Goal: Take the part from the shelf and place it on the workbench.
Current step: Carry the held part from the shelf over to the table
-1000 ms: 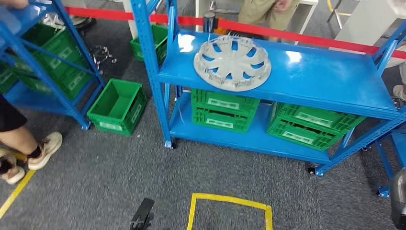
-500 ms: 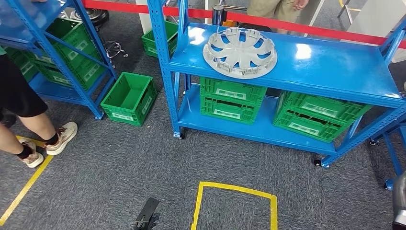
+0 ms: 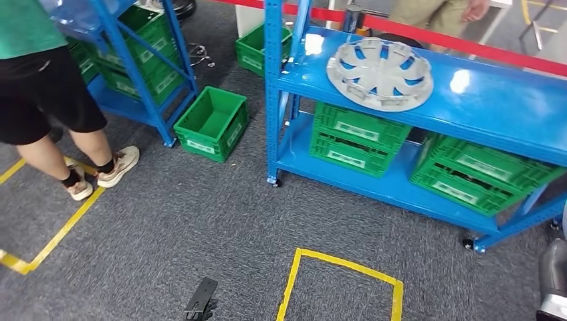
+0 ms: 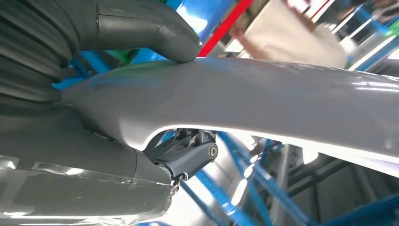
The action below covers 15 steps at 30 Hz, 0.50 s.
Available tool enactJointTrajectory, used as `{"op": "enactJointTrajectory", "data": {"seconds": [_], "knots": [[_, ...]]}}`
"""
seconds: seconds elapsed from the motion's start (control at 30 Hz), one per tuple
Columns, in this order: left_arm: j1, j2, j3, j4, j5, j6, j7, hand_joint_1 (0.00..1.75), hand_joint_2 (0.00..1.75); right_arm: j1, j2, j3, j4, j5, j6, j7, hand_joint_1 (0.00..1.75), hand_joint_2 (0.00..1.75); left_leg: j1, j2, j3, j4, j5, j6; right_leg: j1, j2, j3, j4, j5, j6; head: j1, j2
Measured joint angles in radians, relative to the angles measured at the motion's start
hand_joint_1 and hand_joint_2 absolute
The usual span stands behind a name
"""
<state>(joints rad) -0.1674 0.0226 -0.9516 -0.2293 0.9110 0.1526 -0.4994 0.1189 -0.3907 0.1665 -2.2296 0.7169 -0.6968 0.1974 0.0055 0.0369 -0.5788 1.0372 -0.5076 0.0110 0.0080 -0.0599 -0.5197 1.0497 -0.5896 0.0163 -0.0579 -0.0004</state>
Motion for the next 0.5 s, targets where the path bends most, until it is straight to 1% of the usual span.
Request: {"op": "enactJointTrajectory", "data": {"seconds": [0.03, 0.07, 0.1, 0.13, 0.17, 0.2, 0.23, 0.27, 0.3, 0.33, 0.37, 0.4, 0.43, 0.47, 0.5], "knots": [[0.000, -0.001, 0.000, 0.000, 0.000, 0.000, 0.000, 0.00, 1.75, 0.001, 0.000, 0.000, 0.000, 0.001, 0.000, 0.000, 1.75, 1.75, 0.001, -0.012, -0.004, 0.000, 0.004, 0.005, -0.003, 0.028, -0.021, 0.050, -0.032, 0.007, 0.001, 0.000], [0.000, -0.001, 0.000, 0.000, 0.000, 0.000, 0.000, 0.00, 1.75, 0.002, 0.000, 0.000, 0.000, 0.002, 0.000, 0.000, 1.75, 1.75, 0.002, -0.025, -0.009, 0.000, 0.007, 0.009, -0.006, 0.046, -0.050, 0.114, -0.066, 0.012, 0.001, 0.000], [0.000, -0.002, 0.000, 0.000, 0.000, 0.000, 0.000, 0.00, 1.75, 0.002, 0.000, 0.000, 0.001, 0.003, 0.000, 0.000, 1.75, 1.75, 0.002, -0.037, -0.012, 0.000, 0.010, 0.012, -0.007, 0.052, -0.077, 0.174, -0.091, 0.013, 0.001, 0.000], [0.002, -0.002, 0.000, 0.000, 0.000, 0.000, 0.000, 0.00, 1.75, 0.003, 0.000, 0.000, 0.002, 0.003, 0.000, 0.000, 1.75, 1.75, 0.002, -0.050, -0.015, 0.000, 0.013, 0.013, -0.008, 0.053, -0.095, 0.212, -0.098, 0.013, 0.001, 0.000], [0.003, -0.002, 0.000, 0.000, 0.000, 0.000, 0.000, 0.00, 1.75, 0.003, 0.000, 0.001, 0.004, 0.003, 0.000, 0.000, 1.75, 1.75, 0.002, -0.064, -0.017, 0.000, 0.016, 0.013, -0.008, 0.054, -0.098, 0.217, -0.086, 0.011, 0.001, 0.000], [0.004, -0.002, 0.000, 0.001, 0.000, 0.000, 0.000, 0.00, 1.75, 0.003, 0.000, 0.001, 0.004, 0.003, 0.000, 0.000, 1.75, 1.75, 0.001, -0.076, -0.017, 0.000, 0.018, 0.012, -0.008, 0.057, -0.085, 0.188, -0.056, 0.006, 0.001, 0.000], [0.004, -0.002, 0.000, 0.001, 0.000, 0.000, 0.000, 0.00, 1.75, 0.003, 0.000, 0.001, 0.005, 0.004, 0.000, 0.000, 1.75, 1.75, 0.001, -0.088, -0.016, 0.000, 0.020, 0.010, -0.007, 0.067, -0.059, 0.129, -0.015, 0.000, 0.001, 0.000], [0.004, -0.003, 0.000, 0.001, -0.001, 0.001, 0.000, 0.00, 1.75, 0.002, 0.000, 0.000, 0.005, 0.007, 0.000, 0.000, 1.75, 1.75, 0.001, -0.100, -0.017, 0.000, 0.022, 0.007, -0.007, 0.090, -0.032, 0.067, 0.019, -0.007, 0.001, 0.000], [0.003, -0.004, 0.000, 0.001, -0.001, 0.003, -0.001, 0.00, 1.75, 0.002, 0.000, 0.000, 0.004, 0.012, 0.000, 0.000, 1.75, 1.75, 0.002, -0.111, -0.021, 0.001, 0.025, 0.002, -0.007, 0.111, -0.011, 0.014, 0.043, -0.014, 0.001, 0.000], [0.003, -0.005, 0.000, 0.001, -0.002, 0.006, -0.003, 0.00, 1.75, 0.001, 0.000, 0.000, 0.004, 0.019, 0.000, 0.000, 1.75, 1.75, 0.004, -0.121, -0.026, 0.001, 0.029, -0.003, -0.006, 0.127, 0.002, -0.021, 0.055, -0.020, 0.001, 0.000], [0.003, -0.006, 0.000, 0.001, -0.003, 0.010, -0.004, 0.00, 1.75, 0.001, 0.000, 0.000, 0.003, 0.027, 0.000, 0.000, 1.75, 1.75, 0.006, -0.131, -0.033, 0.001, 0.034, -0.010, -0.004, 0.134, 0.005, -0.035, 0.055, -0.025, 0.002, 0.000], [0.003, -0.006, 0.000, 0.001, -0.004, 0.013, -0.005, 0.00, 1.75, 0.001, 0.001, 0.000, 0.001, 0.033, 0.000, 0.000, 1.75, 1.75, 0.008, -0.141, -0.040, 0.001, 0.039, -0.018, -0.003, 0.125, 0.004, -0.043, 0.055, -0.027, 0.003, 0.000], [0.005, -0.005, 0.000, 0.001, -0.004, 0.016, -0.005, 0.00, 1.75, 0.001, 0.001, 0.000, 0.000, 0.036, 0.000, 0.000, 1.75, 1.75, 0.009, -0.145, -0.045, 0.001, 0.042, -0.024, -0.005, 0.112, 0.005, -0.053, 0.058, -0.028, 0.004, 0.000], [0.006, -0.004, 0.000, 0.001, -0.004, 0.018, -0.005, 0.00, 1.75, 0.001, 0.002, 0.001, 0.000, 0.038, 0.000, 0.000, 1.75, 1.75, 0.006, -0.126, -0.052, 0.006, 0.037, -0.030, -0.006, 0.101, 0.007, -0.063, 0.063, -0.030, 0.002, 0.000], [0.006, -0.003, 0.000, 0.001, -0.004, 0.019, -0.005, 0.00, 1.75, 0.001, 0.003, 0.001, -0.001, 0.038, 0.000, -0.001, 1.75, 1.75, 0.004, -0.098, -0.065, 0.028, 0.019, -0.034, -0.008, 0.088, 0.008, -0.074, 0.069, -0.032, -0.001, 0.000]]}}
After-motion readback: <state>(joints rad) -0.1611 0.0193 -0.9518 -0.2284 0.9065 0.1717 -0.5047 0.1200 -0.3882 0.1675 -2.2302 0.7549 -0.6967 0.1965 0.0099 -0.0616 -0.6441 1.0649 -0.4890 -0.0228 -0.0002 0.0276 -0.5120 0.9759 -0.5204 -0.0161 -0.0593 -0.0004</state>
